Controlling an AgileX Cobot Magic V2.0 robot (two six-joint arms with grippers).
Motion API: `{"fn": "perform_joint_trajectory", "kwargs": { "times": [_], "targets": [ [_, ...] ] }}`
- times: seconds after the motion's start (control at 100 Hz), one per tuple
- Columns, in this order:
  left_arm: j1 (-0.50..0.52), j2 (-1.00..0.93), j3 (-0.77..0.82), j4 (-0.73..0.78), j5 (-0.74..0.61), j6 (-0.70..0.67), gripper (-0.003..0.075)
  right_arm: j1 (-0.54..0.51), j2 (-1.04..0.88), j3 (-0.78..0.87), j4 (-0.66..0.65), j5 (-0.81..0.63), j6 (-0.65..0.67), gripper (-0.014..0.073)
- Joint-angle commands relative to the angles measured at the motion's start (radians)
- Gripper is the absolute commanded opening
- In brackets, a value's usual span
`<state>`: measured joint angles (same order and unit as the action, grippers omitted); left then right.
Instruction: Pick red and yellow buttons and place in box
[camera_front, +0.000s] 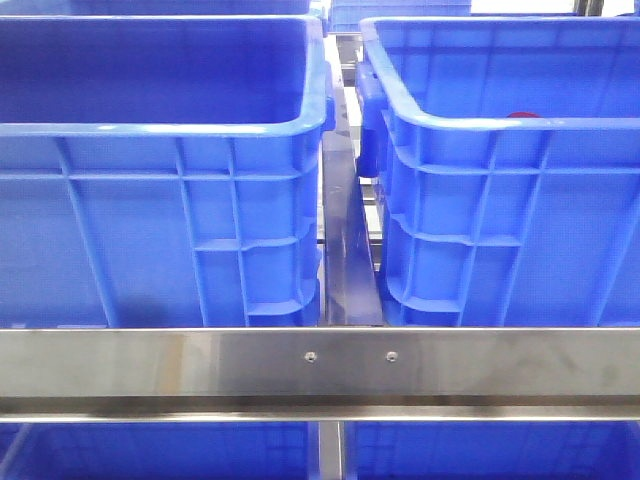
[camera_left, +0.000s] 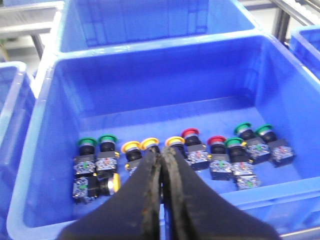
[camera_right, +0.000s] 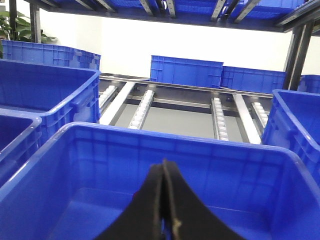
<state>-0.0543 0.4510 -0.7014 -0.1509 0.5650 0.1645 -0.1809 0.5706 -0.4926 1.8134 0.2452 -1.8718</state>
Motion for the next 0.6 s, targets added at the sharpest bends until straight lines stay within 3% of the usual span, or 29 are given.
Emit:
{"fn": "perform_joint_trajectory", "kwargs": {
  "times": [0.0, 0.21, 0.59],
  "targets": [
    [0.001, -0.036, 0.04, 0.026, -0.143, -0.036, -0.0019, -0.008, -0.002, -0.028, 0.106, 0.021, -0.002, -0.0068],
    [0.001, -0.178, 0.241, 0.214, -0.301, -0.244, -0.0019, -0.008, -0.002, -0.028, 0.106, 0.021, -0.002, -0.0068],
    [0.001, -0.443, 0.54, 0.223, -0.414, -0.249, -0.0019, -0.008, -0.002, -0.028, 0.106, 0.021, -0.002, -0.0068]
  ]
}}
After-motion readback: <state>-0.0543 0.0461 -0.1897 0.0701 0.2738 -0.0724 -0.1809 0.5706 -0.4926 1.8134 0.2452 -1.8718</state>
